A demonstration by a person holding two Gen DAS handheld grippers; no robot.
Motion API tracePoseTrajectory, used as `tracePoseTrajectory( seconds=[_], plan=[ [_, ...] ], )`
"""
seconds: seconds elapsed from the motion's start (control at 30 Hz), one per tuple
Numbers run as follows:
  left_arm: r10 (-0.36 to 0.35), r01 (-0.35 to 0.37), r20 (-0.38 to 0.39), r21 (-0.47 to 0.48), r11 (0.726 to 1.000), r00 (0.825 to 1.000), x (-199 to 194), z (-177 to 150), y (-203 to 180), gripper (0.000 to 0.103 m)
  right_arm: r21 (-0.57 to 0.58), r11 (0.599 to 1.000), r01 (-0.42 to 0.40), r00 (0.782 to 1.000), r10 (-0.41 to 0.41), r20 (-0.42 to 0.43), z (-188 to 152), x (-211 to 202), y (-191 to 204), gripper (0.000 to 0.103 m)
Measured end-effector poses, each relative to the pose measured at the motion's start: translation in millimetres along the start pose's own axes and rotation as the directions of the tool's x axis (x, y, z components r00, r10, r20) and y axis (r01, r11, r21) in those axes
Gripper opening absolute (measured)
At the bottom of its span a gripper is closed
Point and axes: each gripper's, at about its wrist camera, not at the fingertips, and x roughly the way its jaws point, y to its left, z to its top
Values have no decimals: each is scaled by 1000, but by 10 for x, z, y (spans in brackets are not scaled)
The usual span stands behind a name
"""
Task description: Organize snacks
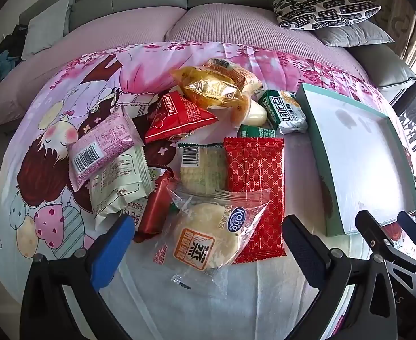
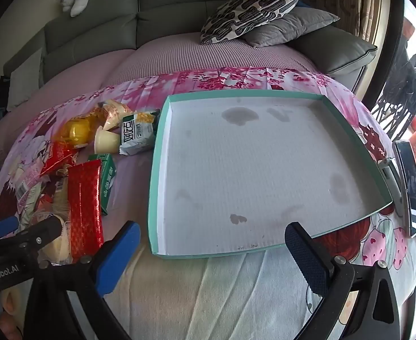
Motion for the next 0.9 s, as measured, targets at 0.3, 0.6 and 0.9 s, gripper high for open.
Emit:
tracePoseTrajectory(
  seconds=[0.3,0.6,0.9],
  plan=[
    [-12,12,5,3,1000,1000,-7,21,-57,103,0,1000,-1,1000,1,1,-6,4,-6,103],
    [1,-1,11,6,1000,1000,12,-3,-15,103,0,1000,0,1000,0,2,-4,6,-7,103],
    [13,-13,19,26,1000,1000,14,-4,-25,103,0,1000,1,1000,-1,2,-8,11,-8,103]
  ],
)
